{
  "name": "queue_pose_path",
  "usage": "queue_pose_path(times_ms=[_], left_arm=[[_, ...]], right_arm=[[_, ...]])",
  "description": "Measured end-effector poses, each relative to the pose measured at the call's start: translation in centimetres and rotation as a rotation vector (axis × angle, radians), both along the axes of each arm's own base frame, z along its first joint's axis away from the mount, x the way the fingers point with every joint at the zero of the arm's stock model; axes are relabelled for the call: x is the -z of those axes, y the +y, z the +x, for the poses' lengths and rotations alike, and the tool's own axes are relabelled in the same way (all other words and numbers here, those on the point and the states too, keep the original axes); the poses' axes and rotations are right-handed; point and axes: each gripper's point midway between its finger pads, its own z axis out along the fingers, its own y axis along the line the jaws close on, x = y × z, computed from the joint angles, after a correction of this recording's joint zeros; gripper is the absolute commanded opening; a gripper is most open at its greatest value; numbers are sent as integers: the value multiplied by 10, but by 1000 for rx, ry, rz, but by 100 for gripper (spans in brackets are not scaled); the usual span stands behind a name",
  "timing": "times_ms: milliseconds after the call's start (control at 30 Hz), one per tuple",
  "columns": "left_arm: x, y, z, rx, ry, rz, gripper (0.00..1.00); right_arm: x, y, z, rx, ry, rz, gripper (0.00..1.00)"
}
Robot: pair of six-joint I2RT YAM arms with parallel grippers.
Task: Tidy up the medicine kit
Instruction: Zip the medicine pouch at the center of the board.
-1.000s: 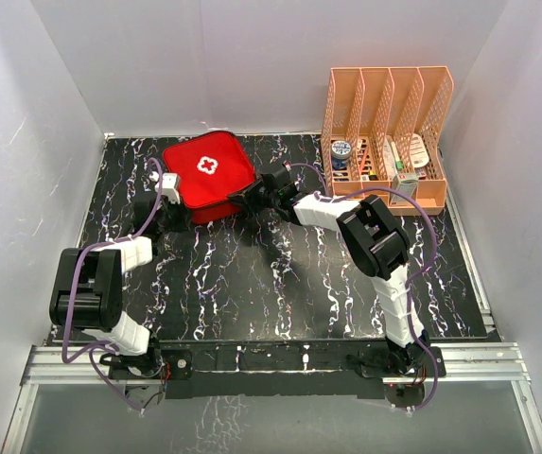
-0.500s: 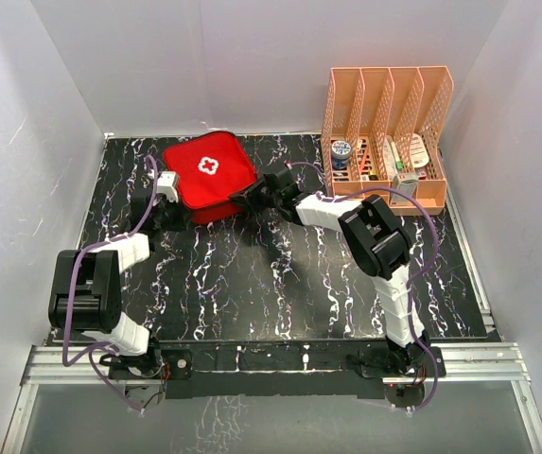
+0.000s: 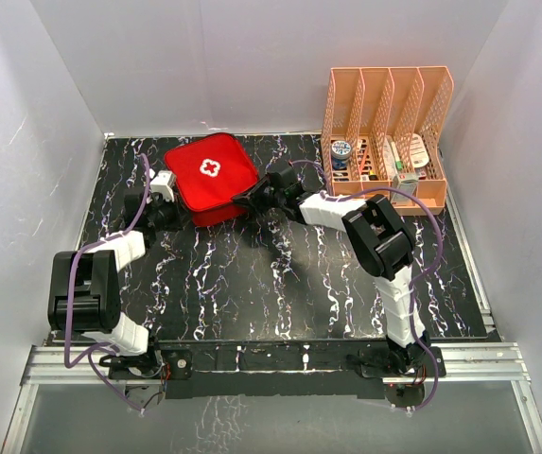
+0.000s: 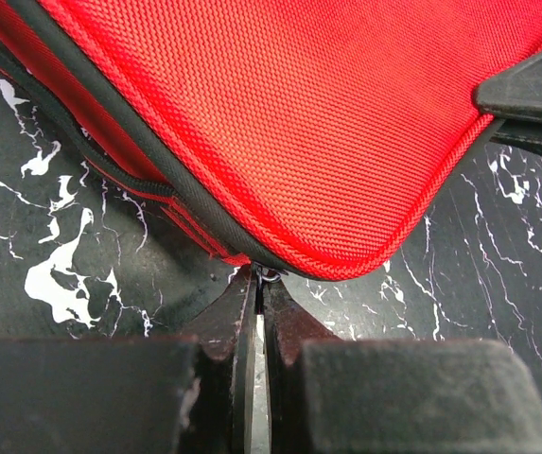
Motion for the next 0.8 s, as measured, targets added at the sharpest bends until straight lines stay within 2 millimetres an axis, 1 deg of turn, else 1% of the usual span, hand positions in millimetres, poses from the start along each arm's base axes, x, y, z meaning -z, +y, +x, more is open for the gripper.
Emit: queue_pose_path(times_ms=[200, 300, 400, 500, 600, 633, 733, 800], left_arm=[[-3, -7, -4, 56, 16, -9, 0], [-4, -14, -9, 110, 20, -25, 0], [-9, -22, -13, 163, 15, -47, 0], [-19, -29, -15, 202, -10, -66, 0], [-25, -35, -16, 231, -29, -80, 0], [-25, -36, -16, 235, -29, -81, 0], [-25, -38, -17, 240, -27, -82, 0], [-25, -40, -18, 247, -24, -84, 0]], right_arm=[[1, -8, 2, -44, -18, -37, 0], [0, -19, 6, -62, -27, -50, 0], [1, -34, 11, -80, -30, -64, 0], [-1, -49, 19, -95, -37, -81, 9], [-4, -55, 19, -140, -43, -94, 12], [-5, -55, 19, -153, -47, -96, 12], [-5, -56, 18, -192, -67, -108, 4], [-4, -57, 17, -208, -75, -114, 3]])
